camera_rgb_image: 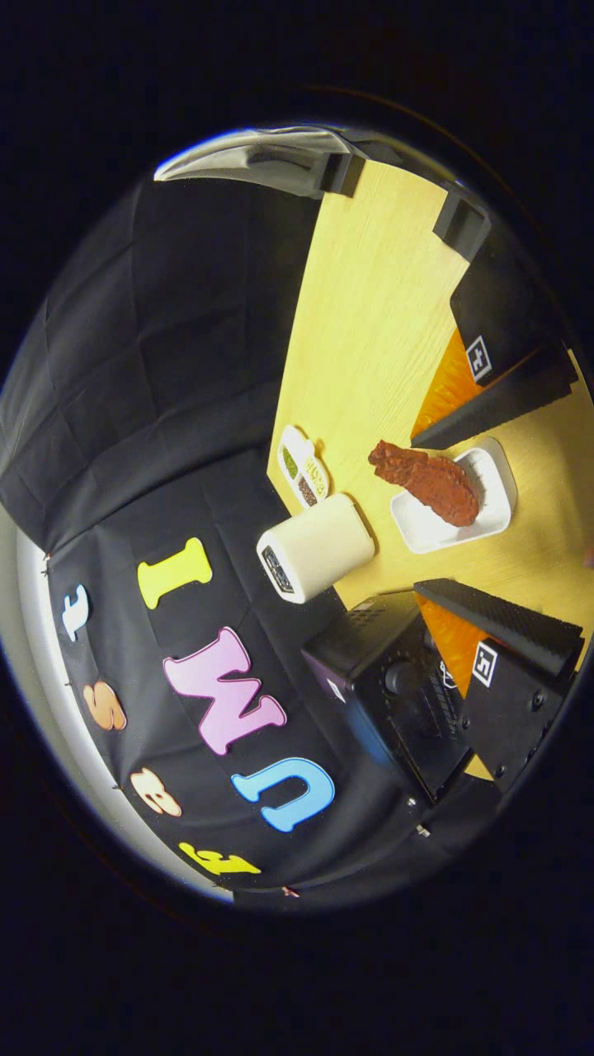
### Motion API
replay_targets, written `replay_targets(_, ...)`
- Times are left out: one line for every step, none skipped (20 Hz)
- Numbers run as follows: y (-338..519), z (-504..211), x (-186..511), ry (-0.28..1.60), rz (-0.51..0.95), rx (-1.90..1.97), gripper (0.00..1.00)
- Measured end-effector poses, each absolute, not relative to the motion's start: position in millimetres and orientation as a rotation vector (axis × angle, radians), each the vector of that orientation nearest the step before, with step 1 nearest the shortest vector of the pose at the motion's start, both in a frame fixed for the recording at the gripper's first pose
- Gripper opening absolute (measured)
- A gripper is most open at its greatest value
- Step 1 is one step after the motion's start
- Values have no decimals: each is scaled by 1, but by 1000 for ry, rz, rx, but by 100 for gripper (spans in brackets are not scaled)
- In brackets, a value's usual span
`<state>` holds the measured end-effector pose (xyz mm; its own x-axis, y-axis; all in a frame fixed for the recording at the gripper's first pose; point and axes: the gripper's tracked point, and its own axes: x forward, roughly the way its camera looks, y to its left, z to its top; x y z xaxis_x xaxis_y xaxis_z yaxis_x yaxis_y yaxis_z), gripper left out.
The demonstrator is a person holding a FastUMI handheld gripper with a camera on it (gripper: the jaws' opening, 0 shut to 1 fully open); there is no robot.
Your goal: Open the toaster oven, put the food inside, and close the toaster oven door.
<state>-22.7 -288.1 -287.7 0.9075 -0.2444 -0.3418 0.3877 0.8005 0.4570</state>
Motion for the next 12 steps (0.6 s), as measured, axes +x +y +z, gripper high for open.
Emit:
replay_targets(-292, -294, -19, 279, -334, 572, 98)
replay_targets(-294, -301, -15, 284, -325, 602, 96)
replay_targets(-297, -306, -9, 287, -315, 629, 96)
replay_targets(-299, -312, -4, 288, -304, 650, 93)
replay_targets(-301, -319, 1, 296, -297, 667, 89)
replay_targets(-304, -325, 4, 307, -294, 680, 83)
replay_targets(-305, -333, 8, 318, -287, 697, 79)
replay_targets(-305, -339, 11, 327, -281, 704, 66)
replay_targets(-308, -345, 13, 342, -291, 701, 61)
replay_targets(-309, -347, 16, 344, -276, 712, 45)
replay_targets(-311, -346, 20, 337, -271, 720, 35)
replay_targets(-310, -341, 20, 329, -246, 735, 26)
